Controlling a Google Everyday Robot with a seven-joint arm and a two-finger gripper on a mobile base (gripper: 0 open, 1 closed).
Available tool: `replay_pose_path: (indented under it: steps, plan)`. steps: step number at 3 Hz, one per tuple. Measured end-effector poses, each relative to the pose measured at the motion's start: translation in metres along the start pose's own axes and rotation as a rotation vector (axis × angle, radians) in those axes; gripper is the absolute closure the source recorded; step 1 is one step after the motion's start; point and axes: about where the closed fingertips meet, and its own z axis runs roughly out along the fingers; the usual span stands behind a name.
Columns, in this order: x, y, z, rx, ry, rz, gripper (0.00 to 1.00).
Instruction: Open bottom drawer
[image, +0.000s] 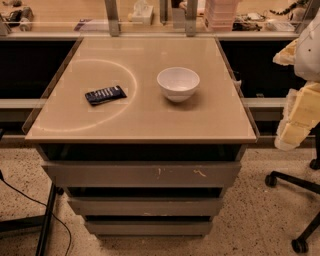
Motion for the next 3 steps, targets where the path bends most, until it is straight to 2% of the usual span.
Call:
replay_pose_path:
  steps: [1,2,3]
  plan:
    - [0.000,0.000,0.000,0.000,0.000,0.000,0.00]
    - [0.004,0.006,0.006,-0.003,-0.032,0.011,0.00]
    - [0.010,0.033,0.044,-0.040,-0.141,0.026,0.00]
